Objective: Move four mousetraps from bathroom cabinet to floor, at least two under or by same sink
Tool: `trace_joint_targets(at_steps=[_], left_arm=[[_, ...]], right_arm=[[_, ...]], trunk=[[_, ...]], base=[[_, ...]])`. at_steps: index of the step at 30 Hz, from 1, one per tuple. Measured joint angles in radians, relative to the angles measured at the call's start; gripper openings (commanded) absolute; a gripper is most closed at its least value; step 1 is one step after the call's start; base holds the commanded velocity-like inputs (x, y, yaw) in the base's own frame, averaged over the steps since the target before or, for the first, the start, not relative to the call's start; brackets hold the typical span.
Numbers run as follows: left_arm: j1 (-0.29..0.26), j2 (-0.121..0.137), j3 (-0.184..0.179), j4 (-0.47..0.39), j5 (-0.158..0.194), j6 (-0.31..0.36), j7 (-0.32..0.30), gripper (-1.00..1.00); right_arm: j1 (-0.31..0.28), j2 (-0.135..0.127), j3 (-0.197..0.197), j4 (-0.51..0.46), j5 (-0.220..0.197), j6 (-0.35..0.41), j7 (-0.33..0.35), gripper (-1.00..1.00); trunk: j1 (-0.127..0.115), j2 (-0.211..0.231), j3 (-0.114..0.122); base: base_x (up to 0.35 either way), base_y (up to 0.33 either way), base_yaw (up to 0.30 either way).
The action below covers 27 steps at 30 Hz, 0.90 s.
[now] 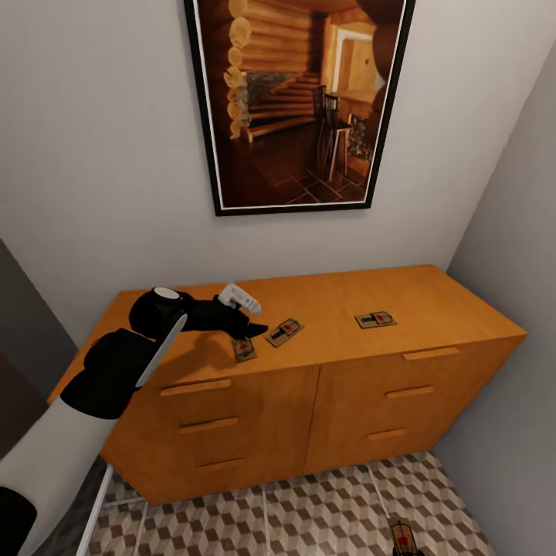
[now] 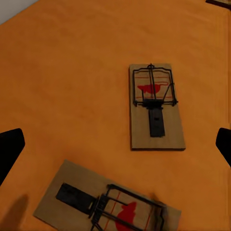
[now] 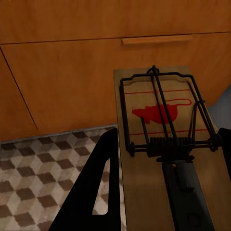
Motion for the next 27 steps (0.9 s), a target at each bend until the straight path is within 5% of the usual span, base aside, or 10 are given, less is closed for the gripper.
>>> trace_joint_targets(at_steps=[12, 27], left_arm=[[0.0, -0.033, -0.037, 0.034, 0.0, -0.001, 0.0, 1.0], [0.0, -0.037, -0.04, 0.049, 0.0, -0.001, -0.001, 1.0]], right_arm=[[0.0, -0.001, 0.0, 0.0, 0.0, 0.0, 0.0, -1.0], [0.0, -0.001, 0.0, 0.0, 0.0, 0.0, 0.0, -1.0]], trunk=[[0.0, 0.0, 0.0], [0.0, 0.0, -0.006]], base=[[0.0, 0.0, 0.0], [0.0, 0.0, 0.0]])
